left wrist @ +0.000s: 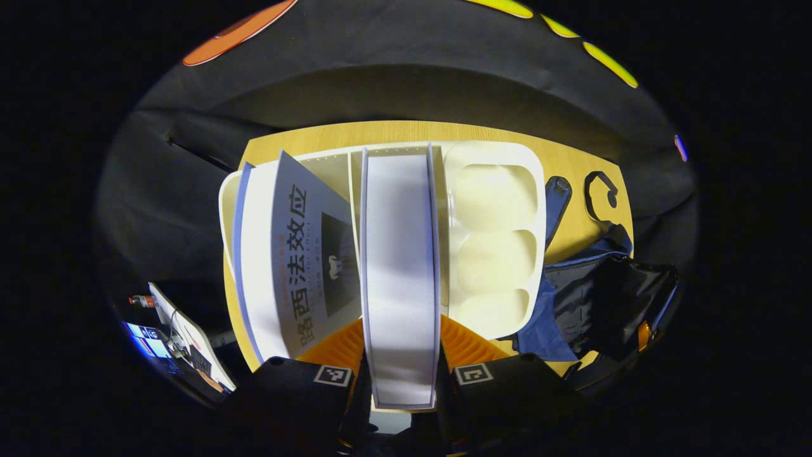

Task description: Open the schoolbag, grab two books from the bookshelf and put them into the schoolbag.

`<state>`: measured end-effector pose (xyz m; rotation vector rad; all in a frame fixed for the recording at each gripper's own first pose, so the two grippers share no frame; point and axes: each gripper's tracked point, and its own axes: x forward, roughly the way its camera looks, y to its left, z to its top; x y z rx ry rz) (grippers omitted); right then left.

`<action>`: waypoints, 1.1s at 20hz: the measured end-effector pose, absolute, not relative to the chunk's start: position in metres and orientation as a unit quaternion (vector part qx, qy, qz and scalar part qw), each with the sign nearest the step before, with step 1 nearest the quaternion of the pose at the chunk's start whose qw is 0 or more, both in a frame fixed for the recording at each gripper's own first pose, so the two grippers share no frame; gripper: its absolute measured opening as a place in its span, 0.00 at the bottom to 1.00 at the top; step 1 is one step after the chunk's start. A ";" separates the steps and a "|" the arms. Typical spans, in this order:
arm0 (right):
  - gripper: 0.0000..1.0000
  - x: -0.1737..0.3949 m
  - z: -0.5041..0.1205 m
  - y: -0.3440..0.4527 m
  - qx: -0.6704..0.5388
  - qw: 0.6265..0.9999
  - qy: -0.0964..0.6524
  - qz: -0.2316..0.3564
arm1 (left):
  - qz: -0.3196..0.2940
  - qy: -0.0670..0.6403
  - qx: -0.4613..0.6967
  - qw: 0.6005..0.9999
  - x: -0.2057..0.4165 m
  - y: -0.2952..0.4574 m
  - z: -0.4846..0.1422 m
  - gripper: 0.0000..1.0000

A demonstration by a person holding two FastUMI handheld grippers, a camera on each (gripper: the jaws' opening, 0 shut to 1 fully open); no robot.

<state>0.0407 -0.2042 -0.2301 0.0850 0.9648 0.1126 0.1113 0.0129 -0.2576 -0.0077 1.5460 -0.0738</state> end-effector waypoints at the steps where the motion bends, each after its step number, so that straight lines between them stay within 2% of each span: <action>1: 0.01 0.041 -0.230 -0.203 0.041 0.883 0.463 0.056 | -0.036 0.693 -0.004 0.720 0.109 0.014 -0.248 0.44; 3: 0.01 0.040 -0.231 -0.201 0.040 0.884 0.462 0.061 | -0.043 0.683 -0.009 0.729 0.099 0.015 -0.226 0.43; 4: 0.01 0.041 -0.230 -0.201 0.039 0.884 0.462 0.063 | -0.047 0.676 -0.011 0.735 0.093 0.016 -0.216 0.47; 6: 0.01 0.040 -0.231 -0.200 0.041 0.884 0.462 0.066 | -0.054 0.664 -0.017 0.745 0.080 0.018 -0.191 0.42; 11: 0.01 0.038 -0.228 -0.197 0.039 0.883 0.462 0.070 | -0.069 0.643 -0.059 0.760 0.030 0.027 -0.136 0.41; 16: 0.01 0.035 -0.227 -0.196 0.046 0.882 0.465 0.067 | -0.101 0.609 -0.171 0.768 0.000 0.005 -0.106 0.41; 18: 0.01 0.034 -0.228 -0.197 0.048 0.881 0.466 0.065 | -0.118 0.597 -0.225 0.761 -0.009 -0.012 -0.101 0.44; 19: 0.01 0.034 -0.228 -0.197 0.048 0.881 0.466 0.065 | -0.127 0.590 -0.253 0.756 -0.011 -0.023 -0.099 0.40; 22: 0.01 0.034 -0.229 -0.196 0.049 0.882 0.465 0.062 | -0.156 0.560 -0.317 0.749 -0.014 -0.054 -0.103 0.40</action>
